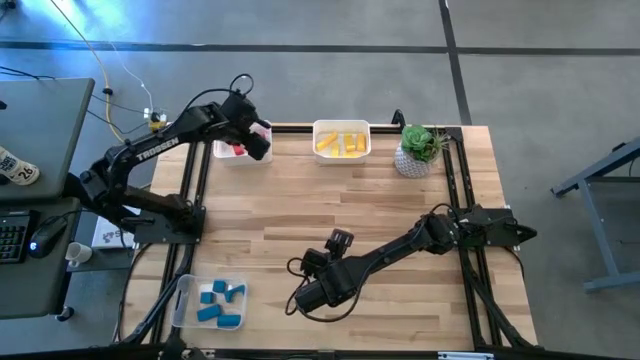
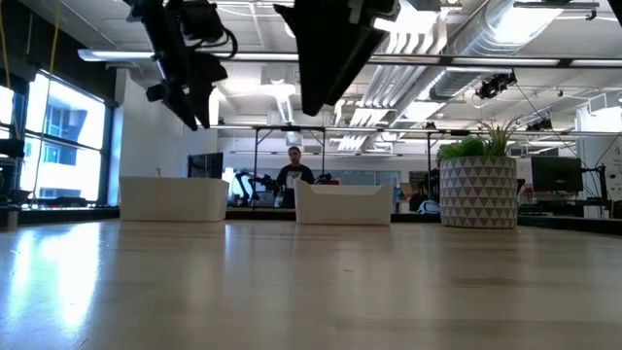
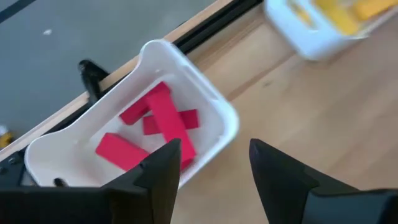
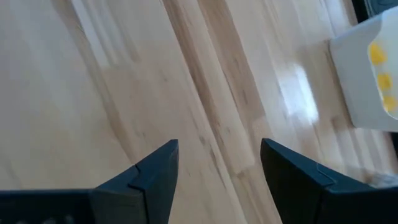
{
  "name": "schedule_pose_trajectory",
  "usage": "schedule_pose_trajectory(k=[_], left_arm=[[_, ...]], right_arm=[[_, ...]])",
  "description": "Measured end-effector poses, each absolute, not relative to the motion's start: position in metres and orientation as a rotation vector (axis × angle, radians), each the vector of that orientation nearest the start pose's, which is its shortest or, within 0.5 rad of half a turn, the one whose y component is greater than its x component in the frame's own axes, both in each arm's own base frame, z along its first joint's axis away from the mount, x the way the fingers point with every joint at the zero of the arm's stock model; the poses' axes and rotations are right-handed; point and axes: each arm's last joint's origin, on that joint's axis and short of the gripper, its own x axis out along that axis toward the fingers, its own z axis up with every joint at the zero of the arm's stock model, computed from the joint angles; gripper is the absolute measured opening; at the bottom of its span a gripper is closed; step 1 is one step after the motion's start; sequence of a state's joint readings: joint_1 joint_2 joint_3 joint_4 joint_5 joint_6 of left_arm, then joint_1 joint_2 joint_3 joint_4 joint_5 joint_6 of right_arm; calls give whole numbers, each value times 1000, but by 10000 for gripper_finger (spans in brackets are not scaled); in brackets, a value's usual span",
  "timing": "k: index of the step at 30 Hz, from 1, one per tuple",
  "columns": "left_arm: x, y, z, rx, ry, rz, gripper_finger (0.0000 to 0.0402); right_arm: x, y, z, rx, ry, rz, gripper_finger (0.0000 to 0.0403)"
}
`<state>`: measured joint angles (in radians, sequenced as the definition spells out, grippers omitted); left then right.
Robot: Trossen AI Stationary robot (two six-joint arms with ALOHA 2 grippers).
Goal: Sort & place blocks by color
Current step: Return to Home Position
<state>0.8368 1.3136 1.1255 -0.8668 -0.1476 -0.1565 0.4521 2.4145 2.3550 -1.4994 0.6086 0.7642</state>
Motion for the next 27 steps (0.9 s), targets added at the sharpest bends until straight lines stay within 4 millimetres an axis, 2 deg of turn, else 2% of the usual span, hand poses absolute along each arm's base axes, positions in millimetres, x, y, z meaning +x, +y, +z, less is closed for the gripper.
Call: schedule_pose_trajectory(k=[10,16,19,27], left_arm=[[168,133,333,-395,734,782,172],[172,97,348,-331,602,636,170],[172,83,334,-305,529,570,170],[155,55,269,-373,381,421,170]], right_arm=[[422,183,234,-238,1194,-632,213],[426,167,219,-291,1240,-673,213],[426,155,205,-305,1283,-713,213],[423,127,176,-351,1397,-779,209]])
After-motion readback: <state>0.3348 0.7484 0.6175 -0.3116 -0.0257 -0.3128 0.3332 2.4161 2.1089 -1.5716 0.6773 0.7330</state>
